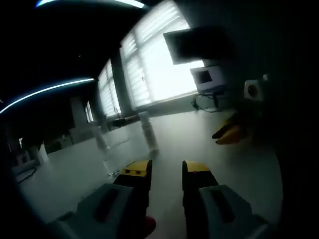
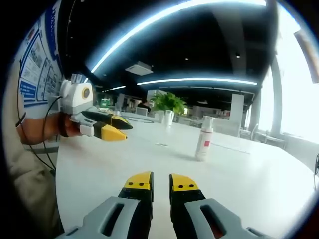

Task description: Clamp pump bottle remove cover press pump head put on cover

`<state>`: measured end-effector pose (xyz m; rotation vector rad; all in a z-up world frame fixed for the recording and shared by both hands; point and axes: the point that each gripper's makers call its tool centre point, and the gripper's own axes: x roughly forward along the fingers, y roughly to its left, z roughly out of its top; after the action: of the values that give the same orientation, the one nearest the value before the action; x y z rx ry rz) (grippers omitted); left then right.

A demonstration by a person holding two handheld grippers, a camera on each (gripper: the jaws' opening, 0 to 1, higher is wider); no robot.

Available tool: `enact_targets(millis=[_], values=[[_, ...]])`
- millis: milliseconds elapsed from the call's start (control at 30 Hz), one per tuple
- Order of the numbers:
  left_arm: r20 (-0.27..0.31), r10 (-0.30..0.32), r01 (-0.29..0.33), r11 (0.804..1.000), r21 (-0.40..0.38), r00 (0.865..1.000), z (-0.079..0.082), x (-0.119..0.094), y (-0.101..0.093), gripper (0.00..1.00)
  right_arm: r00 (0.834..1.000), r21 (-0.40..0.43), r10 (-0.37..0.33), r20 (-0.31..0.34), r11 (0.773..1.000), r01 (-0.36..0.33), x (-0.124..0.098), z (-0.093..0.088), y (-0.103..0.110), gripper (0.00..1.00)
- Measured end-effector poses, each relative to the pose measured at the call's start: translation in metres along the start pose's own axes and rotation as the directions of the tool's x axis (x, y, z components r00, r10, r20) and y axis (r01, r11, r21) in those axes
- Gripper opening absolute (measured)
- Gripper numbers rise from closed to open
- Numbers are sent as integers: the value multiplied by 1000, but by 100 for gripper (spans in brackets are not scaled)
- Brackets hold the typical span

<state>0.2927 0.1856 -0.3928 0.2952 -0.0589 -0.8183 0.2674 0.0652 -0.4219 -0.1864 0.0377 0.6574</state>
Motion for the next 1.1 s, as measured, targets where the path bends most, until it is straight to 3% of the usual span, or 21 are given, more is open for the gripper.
enact_targets(millis=[533,1100], values=[[55,-24,19,996,91,998,21,26,-11,18,1000,2,3,1,1000,-3,0,0,0,8],[26,-23,21,996,87,999,21,62,-4,19,1000,-3,1,-1,1000,-1,0,0,2,8]])
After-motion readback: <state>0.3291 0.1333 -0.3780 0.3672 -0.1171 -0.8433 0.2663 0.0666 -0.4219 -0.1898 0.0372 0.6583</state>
